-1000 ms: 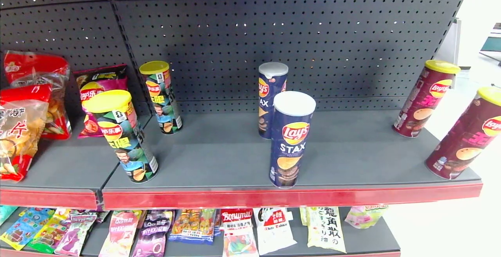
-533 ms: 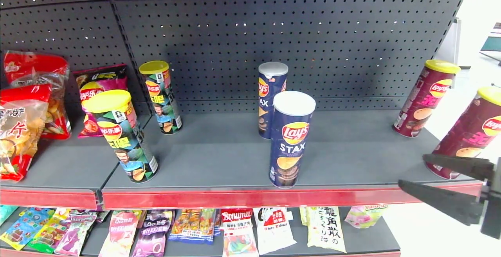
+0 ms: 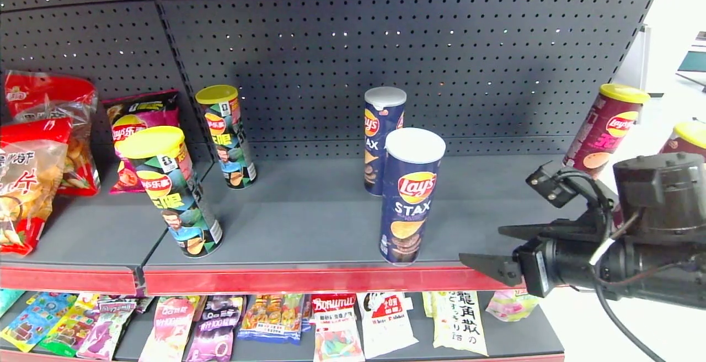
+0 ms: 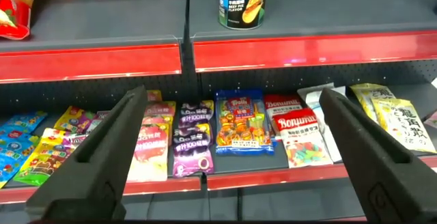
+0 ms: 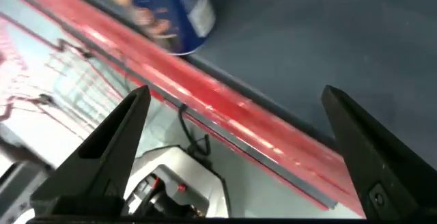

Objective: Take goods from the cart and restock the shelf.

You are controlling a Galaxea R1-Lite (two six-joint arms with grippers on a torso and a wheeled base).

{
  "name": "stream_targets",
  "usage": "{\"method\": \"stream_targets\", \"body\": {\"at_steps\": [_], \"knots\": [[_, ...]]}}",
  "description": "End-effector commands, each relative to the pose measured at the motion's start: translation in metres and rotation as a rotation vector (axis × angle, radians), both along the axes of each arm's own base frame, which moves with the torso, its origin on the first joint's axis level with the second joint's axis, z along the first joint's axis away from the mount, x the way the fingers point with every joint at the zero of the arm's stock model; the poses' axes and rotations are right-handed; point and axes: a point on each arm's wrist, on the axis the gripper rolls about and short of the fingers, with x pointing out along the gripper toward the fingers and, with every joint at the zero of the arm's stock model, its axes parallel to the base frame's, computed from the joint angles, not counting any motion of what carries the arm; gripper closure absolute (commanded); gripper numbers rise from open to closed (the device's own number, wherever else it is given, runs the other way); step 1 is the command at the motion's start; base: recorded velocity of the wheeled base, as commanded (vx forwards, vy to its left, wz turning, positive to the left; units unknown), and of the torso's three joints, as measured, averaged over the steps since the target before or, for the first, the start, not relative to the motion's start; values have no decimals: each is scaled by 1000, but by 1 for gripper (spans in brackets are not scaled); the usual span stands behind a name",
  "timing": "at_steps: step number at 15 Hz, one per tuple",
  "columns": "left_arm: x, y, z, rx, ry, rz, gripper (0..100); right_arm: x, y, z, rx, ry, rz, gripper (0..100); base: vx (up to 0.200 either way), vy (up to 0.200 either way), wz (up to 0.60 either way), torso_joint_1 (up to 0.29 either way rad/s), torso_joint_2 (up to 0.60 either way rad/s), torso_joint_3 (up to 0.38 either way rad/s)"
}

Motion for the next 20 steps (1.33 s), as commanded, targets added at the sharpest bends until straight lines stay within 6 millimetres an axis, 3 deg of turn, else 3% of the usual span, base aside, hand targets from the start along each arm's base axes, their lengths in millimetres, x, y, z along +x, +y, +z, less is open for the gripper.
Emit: {"method": "stream_targets", "body": {"at_steps": [1,9,20], "knots": [[0,0,0,0,4,0,0,17,9,-17,-37,44,-16,0,0,0,0,0,0,0],[0,0,0,0,5,0,0,49,20,-27,-106,27,-122,0,0,0,0,0,0,0],[0,0,0,0,4,0,0,56,37,-33,-121,33,-92,0,0,0,0,0,0,0]]}}
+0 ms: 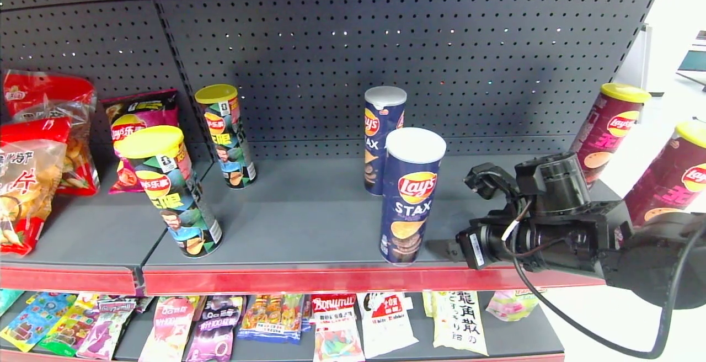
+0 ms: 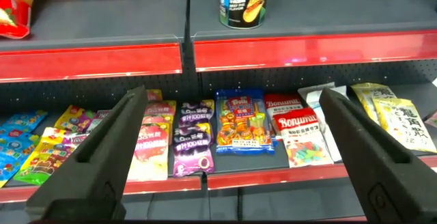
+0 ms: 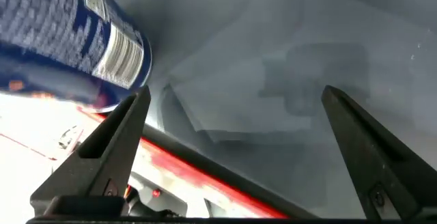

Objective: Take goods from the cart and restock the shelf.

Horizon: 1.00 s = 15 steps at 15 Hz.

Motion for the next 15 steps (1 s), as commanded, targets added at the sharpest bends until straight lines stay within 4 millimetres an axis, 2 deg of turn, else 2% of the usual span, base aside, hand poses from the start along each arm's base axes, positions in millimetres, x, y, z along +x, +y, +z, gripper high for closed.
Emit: {"method": "stream_targets", "body": {"at_steps": [1,7,15], "knots": [[0,0,0,0,2,0,0,1,3,-1,-2,3,9,0,0,0,0,0,0,0],[0,0,0,0,2,0,0,6,12,-3,-7,-3,19,0,0,0,0,0,0,0],[0,0,0,0,4,0,0,3,21,-3,-11,-6,47,0,0,0,0,0,0,0]]}}
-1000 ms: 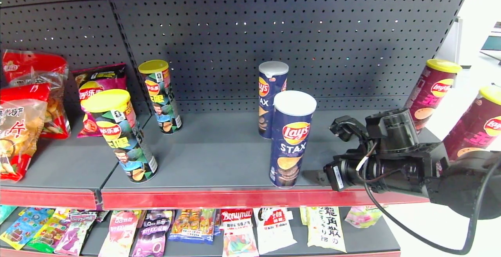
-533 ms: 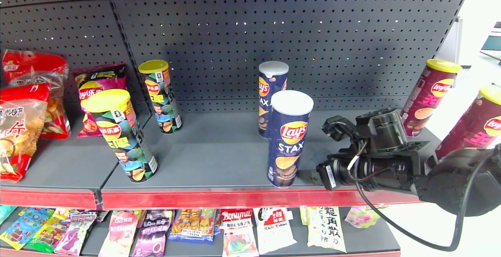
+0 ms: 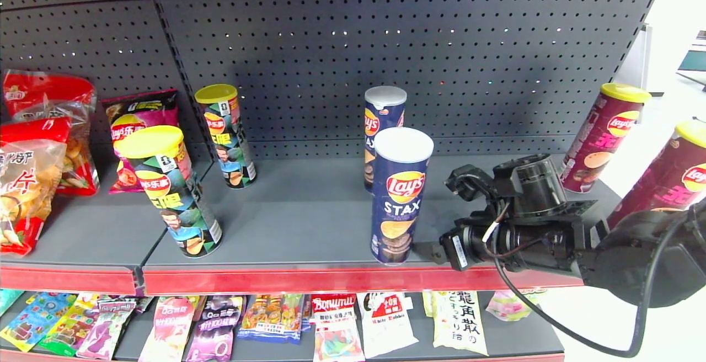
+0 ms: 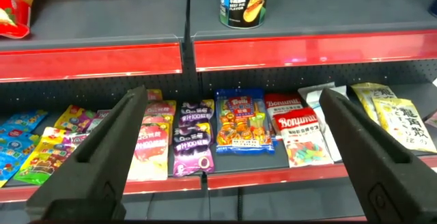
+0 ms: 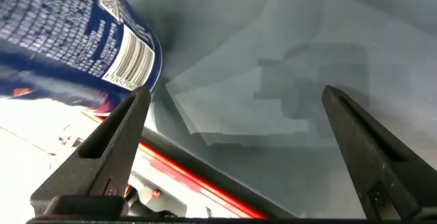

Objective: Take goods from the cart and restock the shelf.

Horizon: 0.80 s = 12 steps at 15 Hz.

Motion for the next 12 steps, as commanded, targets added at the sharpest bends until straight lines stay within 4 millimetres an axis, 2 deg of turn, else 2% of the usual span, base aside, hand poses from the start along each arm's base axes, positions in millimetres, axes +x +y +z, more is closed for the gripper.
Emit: {"method": "stream_targets", "body": {"at_steps": [1,12], "knots": [[0,0,0,0,2,0,0,-1,1,0,0,-2,4,0,0,0,0,0,0,0],[0,0,0,0,2,0,0,-2,13,3,-4,-20,17,0,0,0,0,0,0,0]]}}
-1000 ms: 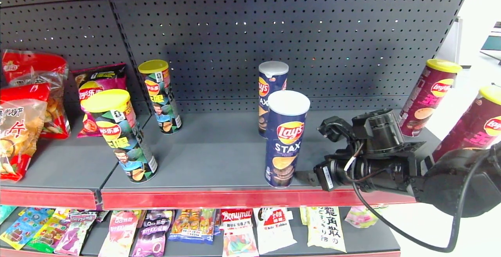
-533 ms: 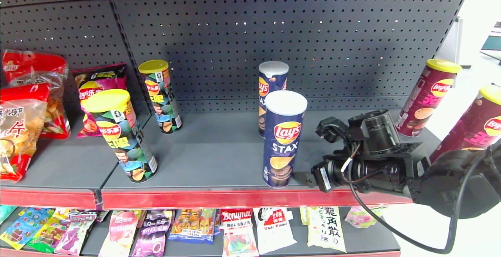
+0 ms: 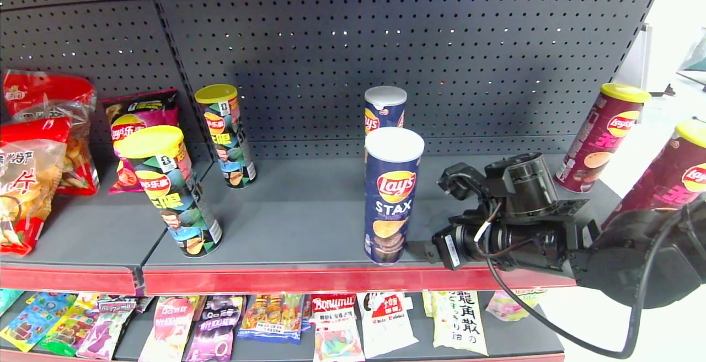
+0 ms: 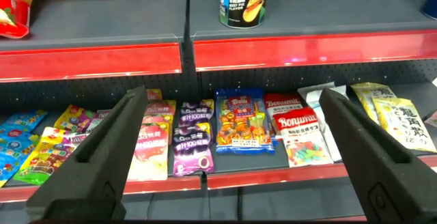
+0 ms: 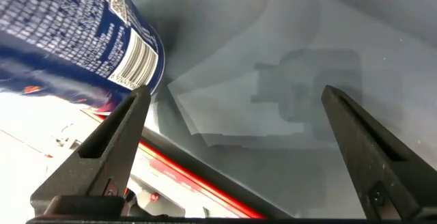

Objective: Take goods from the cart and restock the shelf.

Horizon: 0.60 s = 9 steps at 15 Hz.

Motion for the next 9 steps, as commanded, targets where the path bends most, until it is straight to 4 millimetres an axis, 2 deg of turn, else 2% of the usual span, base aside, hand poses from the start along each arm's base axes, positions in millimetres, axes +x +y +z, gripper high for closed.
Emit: {"method": "stream_targets", "body": {"at_steps": [1,9], "knots": [[0,0,0,0,1,0,0,-2,2,0,1,-1,8,0,0,0,0,0,0,0],[0,0,0,0,1,0,0,-4,8,-1,-2,1,29,0,0,0,0,0,0,0]]}}
